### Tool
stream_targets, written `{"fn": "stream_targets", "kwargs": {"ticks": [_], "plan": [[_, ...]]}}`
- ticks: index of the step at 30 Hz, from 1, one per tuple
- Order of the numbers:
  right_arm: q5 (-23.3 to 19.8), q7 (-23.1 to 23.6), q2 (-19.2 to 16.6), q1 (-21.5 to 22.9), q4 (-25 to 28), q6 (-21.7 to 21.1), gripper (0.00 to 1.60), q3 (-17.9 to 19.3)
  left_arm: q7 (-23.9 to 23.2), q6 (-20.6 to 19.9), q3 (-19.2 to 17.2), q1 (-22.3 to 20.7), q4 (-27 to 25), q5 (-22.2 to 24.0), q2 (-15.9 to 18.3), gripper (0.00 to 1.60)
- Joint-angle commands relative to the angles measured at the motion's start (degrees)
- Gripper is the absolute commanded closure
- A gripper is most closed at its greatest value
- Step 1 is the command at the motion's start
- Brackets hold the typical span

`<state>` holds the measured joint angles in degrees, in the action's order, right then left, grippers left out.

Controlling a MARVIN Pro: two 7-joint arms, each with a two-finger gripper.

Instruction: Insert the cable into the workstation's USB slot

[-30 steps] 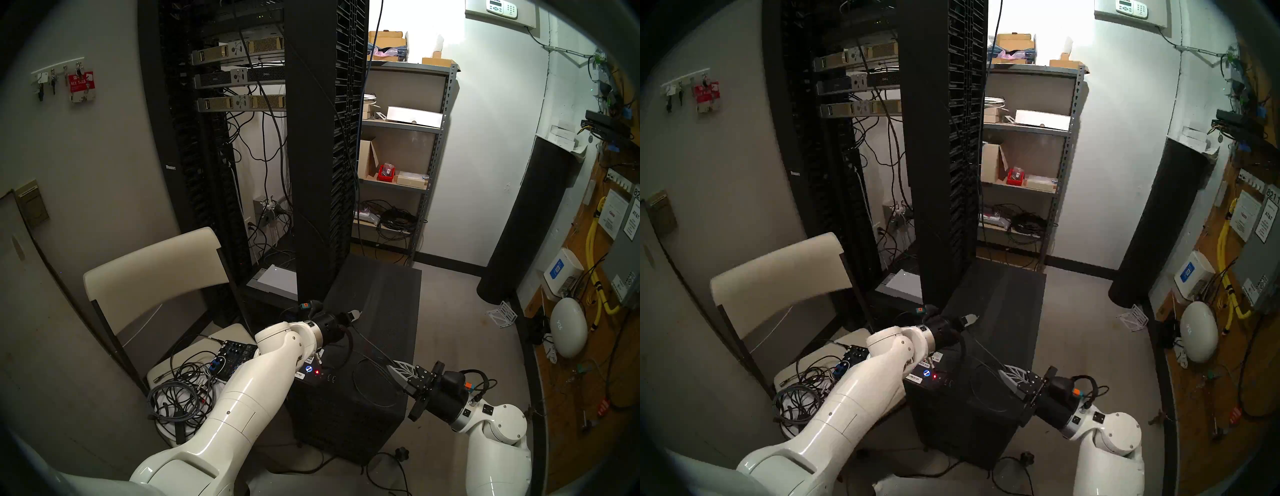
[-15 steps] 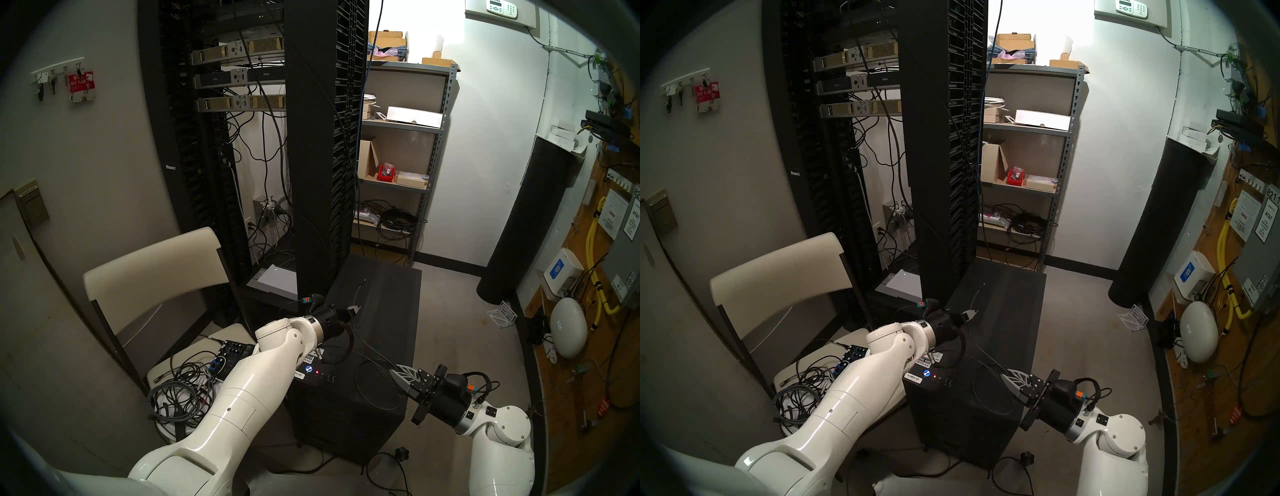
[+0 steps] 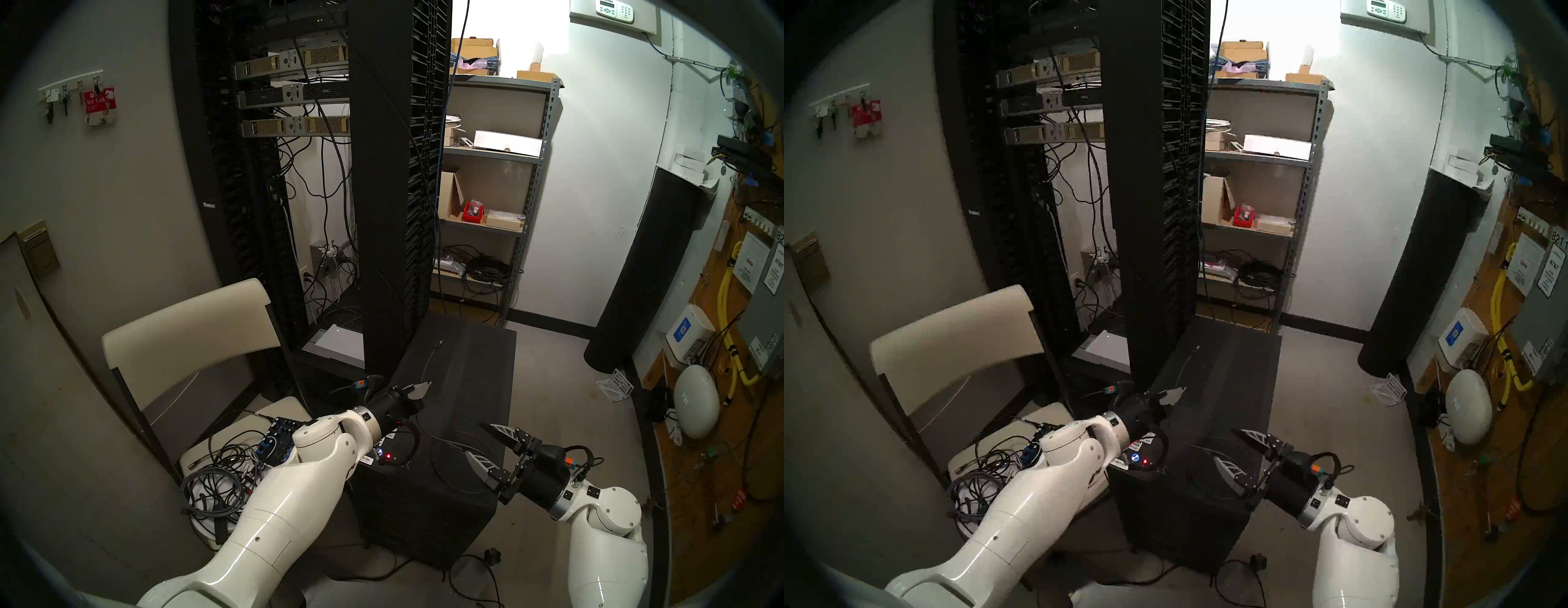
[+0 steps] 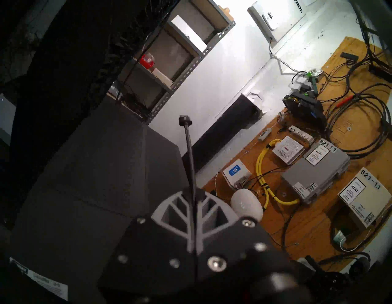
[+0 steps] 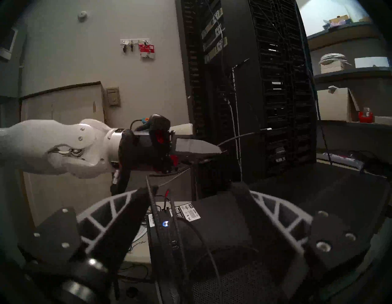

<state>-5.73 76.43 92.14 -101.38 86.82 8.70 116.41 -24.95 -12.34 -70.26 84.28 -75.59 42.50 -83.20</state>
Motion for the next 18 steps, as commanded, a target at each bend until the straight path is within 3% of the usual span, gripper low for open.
{"fn": "stream_targets", "kwargs": {"ticks": [1,11,15,18], "plan": [[0.48,-1.01,-1.66,3.15,-0.49,-0.84,0.16,0.56,-0.23,7.4,-1.99,3.15,-1.24,-0.31,-1.26,1.6],[6.54,-4.86,-4.84,9.6,-7.93,2.39,0.13,-0.91,0.57,13.89,-1.58,3.15,-0.17,-3.4,-3.52,1.6],[6.64,-3.91,-5.6,10.7,-9.47,2.45,0.09,-1.19,0.26,16.75,-0.64,3.54,0.36,-5.37,-3.67,1.6],[5.01,-1.76,-5.1,9.68,-7.55,0.92,0.07,-1.17,-0.01,18.78,-0.09,3.99,0.56,-6.39,-3.68,1.6]]}}
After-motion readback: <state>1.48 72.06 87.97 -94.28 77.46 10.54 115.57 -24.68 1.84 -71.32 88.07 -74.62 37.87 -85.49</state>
